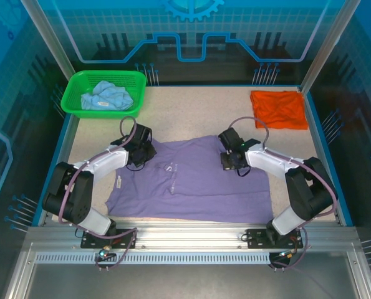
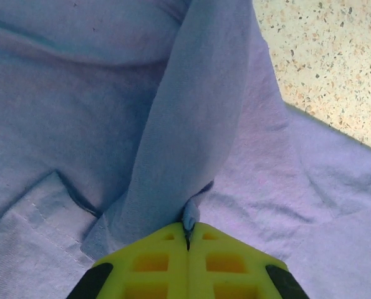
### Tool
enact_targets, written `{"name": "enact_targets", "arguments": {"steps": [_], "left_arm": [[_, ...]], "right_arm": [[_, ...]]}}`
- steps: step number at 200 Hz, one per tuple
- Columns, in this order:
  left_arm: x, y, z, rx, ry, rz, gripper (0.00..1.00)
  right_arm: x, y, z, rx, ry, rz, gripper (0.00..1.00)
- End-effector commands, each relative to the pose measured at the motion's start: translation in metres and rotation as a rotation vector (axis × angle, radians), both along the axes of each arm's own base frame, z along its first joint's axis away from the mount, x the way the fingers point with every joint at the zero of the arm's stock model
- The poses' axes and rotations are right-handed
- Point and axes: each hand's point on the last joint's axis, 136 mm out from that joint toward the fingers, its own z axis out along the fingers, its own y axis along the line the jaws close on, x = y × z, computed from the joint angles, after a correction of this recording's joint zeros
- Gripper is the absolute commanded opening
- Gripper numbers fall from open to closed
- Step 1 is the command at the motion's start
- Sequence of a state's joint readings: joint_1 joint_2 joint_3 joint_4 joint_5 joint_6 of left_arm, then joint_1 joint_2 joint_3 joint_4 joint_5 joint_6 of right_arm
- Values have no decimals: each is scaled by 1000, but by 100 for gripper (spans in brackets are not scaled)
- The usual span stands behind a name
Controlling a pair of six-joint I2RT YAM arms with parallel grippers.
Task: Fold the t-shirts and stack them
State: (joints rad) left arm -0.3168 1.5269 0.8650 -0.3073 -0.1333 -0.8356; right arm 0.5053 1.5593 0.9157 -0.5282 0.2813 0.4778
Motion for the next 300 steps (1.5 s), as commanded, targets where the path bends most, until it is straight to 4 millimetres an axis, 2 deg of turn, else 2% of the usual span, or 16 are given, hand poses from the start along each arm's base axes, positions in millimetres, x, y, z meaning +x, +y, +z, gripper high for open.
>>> {"name": "enact_targets", "arguments": {"steps": [1, 16, 23, 45, 59, 76, 100, 117, 161, 191, 243, 274, 279, 300], "left_arm": [[10, -3, 13, -50, -64, 31, 0], [9, -4, 12, -61, -63, 37, 0], [8, -4, 11, -64, -60, 39, 0], [7, -4, 8, -67, -53, 42, 0], [7, -4, 8, -65, -50, 41, 0], [8, -5, 9, -65, -47, 38, 0], [11, -7, 10, -65, -42, 25, 0], [10, -9, 9, -69, -34, 18, 0], [11, -10, 9, -74, -31, 16, 0], [12, -10, 10, -74, -30, 15, 0], [20, -10, 16, -54, -45, 0, 0], [46, -10, 38, -36, -96, -37, 0], [52, -9, 43, -29, -109, -48, 0], [82, -11, 59, -19, -148, -84, 0]], "right_arm": [[-6, -9, 24, 13, -59, -33, 26], [-3, -8, 47, 92, -127, -77, 40], [-8, -15, 46, 119, -129, -120, 46], [-5, -27, 53, 246, -132, -251, 48], [-4, -31, 44, 278, -75, -310, 48], [-9, -35, 23, 261, 37, -378, 48], [-13, -23, -3, 348, 148, -428, 47], [-14, -18, -13, 383, 175, -451, 46], [-14, -16, -16, 396, 180, -448, 40], [-19, -11, -25, 419, 219, -452, 34], [-15, -9, -21, 426, 201, -438, 10], [2, -21, -3, 398, 143, -411, 0], [15, -23, 10, 399, 105, -401, 0], [45, -43, 34, 348, 26, -368, 0]]}}
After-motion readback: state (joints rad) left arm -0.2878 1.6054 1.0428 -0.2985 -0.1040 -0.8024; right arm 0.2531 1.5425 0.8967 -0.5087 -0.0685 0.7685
